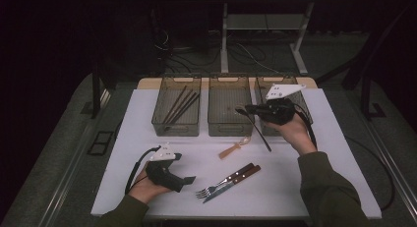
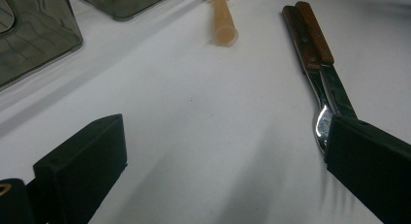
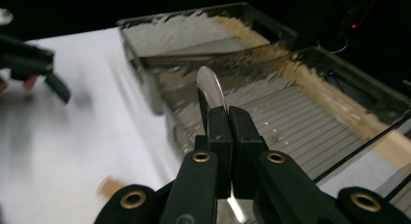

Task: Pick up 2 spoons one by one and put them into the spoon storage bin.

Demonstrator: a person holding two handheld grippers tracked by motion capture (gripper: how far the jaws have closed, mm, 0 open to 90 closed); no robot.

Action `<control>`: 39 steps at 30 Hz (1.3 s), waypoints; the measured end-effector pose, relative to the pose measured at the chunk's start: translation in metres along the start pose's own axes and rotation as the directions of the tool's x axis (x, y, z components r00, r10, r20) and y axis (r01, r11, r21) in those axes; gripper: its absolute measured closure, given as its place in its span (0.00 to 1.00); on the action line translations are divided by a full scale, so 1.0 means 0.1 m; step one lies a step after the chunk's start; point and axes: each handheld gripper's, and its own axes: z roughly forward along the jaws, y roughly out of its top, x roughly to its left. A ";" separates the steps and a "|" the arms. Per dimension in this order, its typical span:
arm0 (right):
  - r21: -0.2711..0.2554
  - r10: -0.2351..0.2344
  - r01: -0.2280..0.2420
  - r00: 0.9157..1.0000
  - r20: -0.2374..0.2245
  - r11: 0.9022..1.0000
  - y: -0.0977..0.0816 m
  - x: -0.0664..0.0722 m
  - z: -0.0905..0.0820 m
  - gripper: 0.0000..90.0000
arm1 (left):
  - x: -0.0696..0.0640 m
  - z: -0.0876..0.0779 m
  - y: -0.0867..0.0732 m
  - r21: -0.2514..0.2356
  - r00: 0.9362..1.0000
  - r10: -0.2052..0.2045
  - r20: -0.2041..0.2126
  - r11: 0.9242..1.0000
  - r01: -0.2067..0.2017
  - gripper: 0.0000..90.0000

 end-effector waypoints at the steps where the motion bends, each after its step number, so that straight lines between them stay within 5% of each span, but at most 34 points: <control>1: -0.001 0.000 0.000 1.000 0.005 1.000 0.05 -0.02 0.01 0.99 | 0.00 0.00 0.00 0.000 1.000 0.000 0.000 1.000 0.000 0.01; 19: -0.031 0.022 -0.019 0.995 0.092 0.999 0.72 -0.41 0.43 0.99 | -0.04 0.02 0.00 -0.013 1.000 0.006 0.007 1.000 -0.006 0.01; 27: 0.052 0.066 -0.071 0.993 0.102 0.996 0.53 -0.51 0.75 0.99 | -0.04 0.01 0.00 -0.013 1.000 0.009 0.010 1.000 -0.009 0.01; 36: 0.137 0.118 -0.130 0.989 0.088 0.982 0.19 -0.52 1.01 0.98 | -0.05 0.02 0.00 -0.011 1.000 0.014 0.013 1.000 -0.013 0.01; 39: 0.132 0.139 -0.152 0.985 0.104 0.979 0.14 -0.50 1.05 0.81 | -0.05 0.02 0.00 -0.015 1.000 0.010 0.014 1.000 -0.010 0.01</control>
